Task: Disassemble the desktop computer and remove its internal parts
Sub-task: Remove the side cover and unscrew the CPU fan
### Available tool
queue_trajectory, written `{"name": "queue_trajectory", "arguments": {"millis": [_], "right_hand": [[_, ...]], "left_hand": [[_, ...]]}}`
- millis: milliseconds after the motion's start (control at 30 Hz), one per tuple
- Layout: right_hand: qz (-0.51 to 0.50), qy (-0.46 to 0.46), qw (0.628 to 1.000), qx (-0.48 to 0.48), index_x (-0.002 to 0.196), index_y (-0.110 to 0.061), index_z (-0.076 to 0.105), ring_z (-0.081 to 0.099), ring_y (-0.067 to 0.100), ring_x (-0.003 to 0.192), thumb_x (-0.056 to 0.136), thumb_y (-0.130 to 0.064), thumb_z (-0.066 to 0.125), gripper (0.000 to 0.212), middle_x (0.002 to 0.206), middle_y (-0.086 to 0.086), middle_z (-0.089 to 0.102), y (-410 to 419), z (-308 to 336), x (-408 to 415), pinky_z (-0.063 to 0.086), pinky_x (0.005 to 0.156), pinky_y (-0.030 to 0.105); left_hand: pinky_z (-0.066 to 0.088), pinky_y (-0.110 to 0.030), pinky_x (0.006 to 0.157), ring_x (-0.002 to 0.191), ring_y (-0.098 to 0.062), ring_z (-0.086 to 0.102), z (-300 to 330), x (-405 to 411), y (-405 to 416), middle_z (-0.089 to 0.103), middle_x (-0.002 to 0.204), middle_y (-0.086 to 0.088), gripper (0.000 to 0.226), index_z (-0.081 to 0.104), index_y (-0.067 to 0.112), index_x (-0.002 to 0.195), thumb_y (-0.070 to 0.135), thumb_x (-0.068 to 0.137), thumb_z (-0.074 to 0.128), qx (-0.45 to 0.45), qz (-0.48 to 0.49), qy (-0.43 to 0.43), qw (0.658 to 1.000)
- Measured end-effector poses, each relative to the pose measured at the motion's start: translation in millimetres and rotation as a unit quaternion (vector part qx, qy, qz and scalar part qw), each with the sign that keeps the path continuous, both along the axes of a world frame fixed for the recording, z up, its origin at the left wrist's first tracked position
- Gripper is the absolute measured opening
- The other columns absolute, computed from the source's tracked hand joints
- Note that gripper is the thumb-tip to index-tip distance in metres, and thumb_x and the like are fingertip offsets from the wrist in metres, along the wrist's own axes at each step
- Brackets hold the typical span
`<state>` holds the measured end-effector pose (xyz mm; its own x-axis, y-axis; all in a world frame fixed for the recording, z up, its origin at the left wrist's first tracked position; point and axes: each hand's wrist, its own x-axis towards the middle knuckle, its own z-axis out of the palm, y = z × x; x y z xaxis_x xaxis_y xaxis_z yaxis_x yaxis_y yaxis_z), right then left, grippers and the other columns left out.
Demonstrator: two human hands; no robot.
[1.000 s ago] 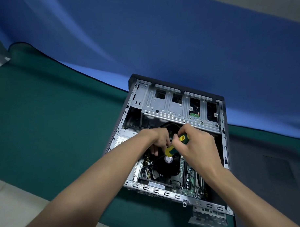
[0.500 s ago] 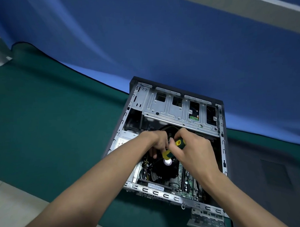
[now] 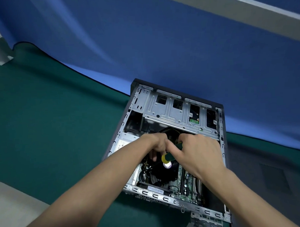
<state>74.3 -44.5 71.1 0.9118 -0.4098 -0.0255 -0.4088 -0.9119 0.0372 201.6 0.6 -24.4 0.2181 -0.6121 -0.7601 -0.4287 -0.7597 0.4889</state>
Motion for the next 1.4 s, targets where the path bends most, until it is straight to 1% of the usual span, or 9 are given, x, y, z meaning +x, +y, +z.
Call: {"name": "queue_trajectory", "arguments": {"millis": [233, 400, 567, 667, 800, 967, 1067, 1267, 1400], "right_hand": [[-0.058, 0.013, 0.998, -0.024, 0.057, -0.020, 0.043, 0.032, 0.016, 0.043, 0.086, -0.060, 0.037, 0.049, 0.046, -0.006, 0.037, 0.3, 3.2, 0.4, 0.016, 0.042, 0.025], [-0.022, 0.039, 0.999, -0.009, 0.061, -0.022, 0.040, 0.039, 0.018, 0.049, 0.086, -0.068, 0.030, 0.054, 0.050, -0.007, 0.035, 7.6, 6.9, 3.7, 0.018, 0.042, 0.026], [0.014, 0.027, 0.996, 0.078, 0.077, -0.022, 0.041, 0.044, 0.021, 0.059, 0.090, -0.059, 0.036, 0.040, 0.059, -0.008, 0.041, 10.9, 11.8, 3.2, 0.023, 0.046, 0.031], [0.014, 0.028, 0.981, 0.194, 0.097, -0.025, 0.042, 0.052, 0.019, 0.075, 0.088, -0.047, 0.051, 0.025, 0.083, -0.007, 0.051, 8.1, 15.6, 1.8, 0.035, 0.060, 0.032], [-0.002, 0.037, 0.987, 0.158, 0.096, -0.026, 0.040, 0.051, 0.022, 0.070, 0.090, -0.056, 0.041, 0.031, 0.071, -0.006, 0.052, 8.2, 16.5, -0.2, 0.034, 0.059, 0.034], [0.026, 0.060, 0.966, 0.250, 0.098, -0.031, 0.038, 0.049, 0.009, 0.070, 0.089, -0.037, 0.053, 0.019, 0.084, -0.006, 0.055, 2.5, 18.4, -2.0, 0.036, 0.056, 0.029], [-0.007, 0.053, 0.987, 0.152, 0.095, -0.027, 0.038, 0.050, 0.018, 0.067, 0.090, -0.059, 0.041, 0.032, 0.073, -0.007, 0.055, -2.3, 17.9, -7.3, 0.036, 0.059, 0.033], [0.043, 0.041, 0.969, 0.240, 0.100, -0.034, 0.035, 0.053, 0.013, 0.074, 0.088, -0.042, 0.057, 0.026, 0.091, -0.009, 0.056, -1.3, 17.0, -13.2, 0.040, 0.062, 0.032], [0.018, 0.028, 0.992, 0.123, 0.094, -0.027, 0.044, 0.055, 0.020, 0.070, 0.088, -0.068, 0.033, 0.043, 0.071, -0.007, 0.056, -0.1, 14.7, -12.6, 0.036, 0.058, 0.034]], "left_hand": [[0.056, -0.036, 0.057, 0.050, -0.025, 0.062, -1.8, 0.9, -1.5, 0.063, 0.068, -0.019, 0.018, 0.055, 0.013, 0.079, -0.003, 0.087, 0.055, -0.020, 0.013, 0.017, 1.000], [0.055, -0.035, 0.060, 0.051, -0.025, 0.060, -4.6, 1.2, 0.0, 0.061, 0.065, -0.021, 0.015, 0.055, 0.002, 0.069, -0.005, 0.082, 0.054, -0.012, 0.008, 0.023, 1.000], [0.054, -0.042, 0.074, 0.080, -0.039, 0.067, -9.8, 0.4, -1.1, 0.066, 0.092, -0.029, 0.015, 0.058, -0.009, 0.093, -0.002, 0.082, 0.051, -0.026, 0.003, 0.019, 0.999], [0.052, -0.051, 0.085, 0.094, -0.042, 0.063, -6.8, -1.6, -0.7, 0.062, 0.102, -0.034, 0.005, 0.054, -0.002, 0.086, -0.002, 0.082, 0.052, -0.044, 0.009, 0.005, 0.999], [0.053, -0.049, 0.085, 0.093, -0.045, 0.063, -7.6, -1.7, -0.3, 0.060, 0.103, -0.036, 0.020, 0.055, -0.012, 0.099, 0.000, 0.085, 0.049, -0.021, 0.014, 0.015, 1.000], [0.058, -0.038, 0.059, 0.064, -0.033, 0.067, -0.4, -2.9, 1.7, 0.067, 0.086, -0.026, 0.010, 0.058, 0.002, 0.079, -0.001, 0.084, 0.050, -0.016, 0.017, 0.021, 0.999], [0.054, -0.031, 0.047, 0.055, -0.030, 0.064, -2.3, -1.5, 0.4, 0.068, 0.080, -0.027, 0.016, 0.060, -0.004, 0.102, 0.000, 0.088, 0.053, -0.012, 0.019, 0.013, 1.000], [0.058, -0.042, 0.063, 0.061, -0.034, 0.067, -2.8, -2.3, -1.0, 0.063, 0.070, -0.019, 0.014, 0.061, 0.004, 0.076, -0.005, 0.083, 0.055, -0.015, 0.014, 0.019, 1.000], [0.058, -0.042, 0.067, 0.059, -0.030, 0.065, -6.3, -0.8, 0.6, 0.068, 0.087, -0.025, 0.017, 0.061, -0.005, 0.104, 0.002, 0.089, 0.055, -0.015, 0.031, 0.017, 0.999]]}}
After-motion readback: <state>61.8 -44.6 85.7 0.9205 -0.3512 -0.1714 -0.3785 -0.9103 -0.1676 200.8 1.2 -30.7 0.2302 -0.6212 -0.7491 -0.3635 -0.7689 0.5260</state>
